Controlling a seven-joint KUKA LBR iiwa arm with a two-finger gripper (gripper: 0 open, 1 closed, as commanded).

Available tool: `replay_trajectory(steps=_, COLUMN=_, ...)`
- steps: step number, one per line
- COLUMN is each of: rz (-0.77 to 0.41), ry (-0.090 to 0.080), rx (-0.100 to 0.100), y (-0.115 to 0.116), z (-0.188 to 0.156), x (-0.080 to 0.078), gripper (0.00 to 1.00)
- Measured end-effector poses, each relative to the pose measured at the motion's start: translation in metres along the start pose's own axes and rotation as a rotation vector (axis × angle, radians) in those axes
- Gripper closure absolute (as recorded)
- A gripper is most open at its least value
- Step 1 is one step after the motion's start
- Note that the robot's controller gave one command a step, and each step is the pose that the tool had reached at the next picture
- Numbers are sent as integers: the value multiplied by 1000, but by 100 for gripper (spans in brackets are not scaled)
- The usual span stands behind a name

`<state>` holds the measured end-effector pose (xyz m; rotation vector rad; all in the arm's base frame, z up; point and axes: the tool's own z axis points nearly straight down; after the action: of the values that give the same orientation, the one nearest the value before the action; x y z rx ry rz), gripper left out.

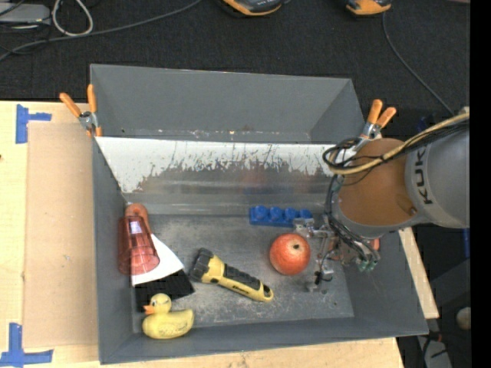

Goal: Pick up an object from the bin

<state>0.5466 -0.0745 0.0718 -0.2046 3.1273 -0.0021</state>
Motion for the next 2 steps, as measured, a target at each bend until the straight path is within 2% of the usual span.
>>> replay_trajectory(steps=1, rz=-37, ry=7, rx=0, y=8, z=1, x=17, gripper=0)
replay_trajectory(steps=2, rz=-3, ry=7, rx=0, y=39, z=2, x=45, gripper=100)
